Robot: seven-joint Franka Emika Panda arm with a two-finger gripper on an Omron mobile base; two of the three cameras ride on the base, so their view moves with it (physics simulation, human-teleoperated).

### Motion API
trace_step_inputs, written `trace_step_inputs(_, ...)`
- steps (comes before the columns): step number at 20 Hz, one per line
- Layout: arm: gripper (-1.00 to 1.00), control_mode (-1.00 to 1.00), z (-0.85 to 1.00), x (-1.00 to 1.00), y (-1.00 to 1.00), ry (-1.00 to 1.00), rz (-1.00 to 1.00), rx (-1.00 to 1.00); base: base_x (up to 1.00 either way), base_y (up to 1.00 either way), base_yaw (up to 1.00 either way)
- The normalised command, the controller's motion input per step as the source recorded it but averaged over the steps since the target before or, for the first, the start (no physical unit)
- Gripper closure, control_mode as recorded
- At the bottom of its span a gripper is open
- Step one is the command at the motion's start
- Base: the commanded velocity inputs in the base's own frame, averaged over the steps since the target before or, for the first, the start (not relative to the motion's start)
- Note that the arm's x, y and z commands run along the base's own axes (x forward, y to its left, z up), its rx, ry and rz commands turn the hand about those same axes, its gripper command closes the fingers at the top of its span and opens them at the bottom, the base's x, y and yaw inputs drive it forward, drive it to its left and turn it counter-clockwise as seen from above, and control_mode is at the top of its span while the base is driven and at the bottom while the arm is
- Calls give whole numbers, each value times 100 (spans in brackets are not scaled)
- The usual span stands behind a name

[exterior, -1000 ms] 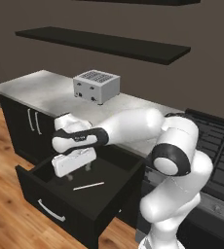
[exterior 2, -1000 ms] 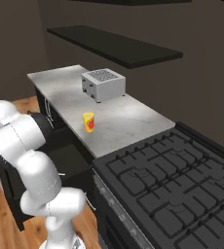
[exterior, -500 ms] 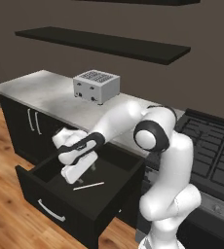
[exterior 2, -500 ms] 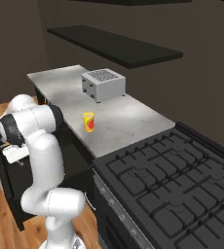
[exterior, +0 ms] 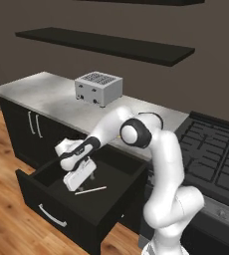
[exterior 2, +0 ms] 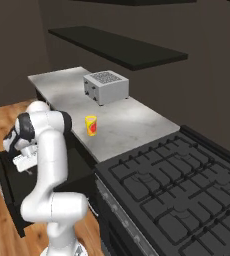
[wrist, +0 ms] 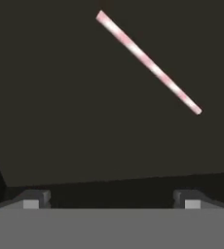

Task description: Pick up the straw from the left drawer and put it inside the smoothie cup.

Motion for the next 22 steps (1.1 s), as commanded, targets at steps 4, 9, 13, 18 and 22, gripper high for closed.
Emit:
trace_step_inputs(4,-100,-100,-64,17,0,0,11,8,0,0,0)
trace_step_inputs(9,-100,-100,-46,18,-4,0,16,8,0,0,0)
trace_step_inputs(13,-100,-100,-43,31,-1,0,17,9,0,0,0)
trace_step_inputs(18,-100,-100,-37,38,-1,0,16,11,0,0,0)
trace_step_inputs(22,-100,-100,-40,32,0,0,14,8,0,0,0)
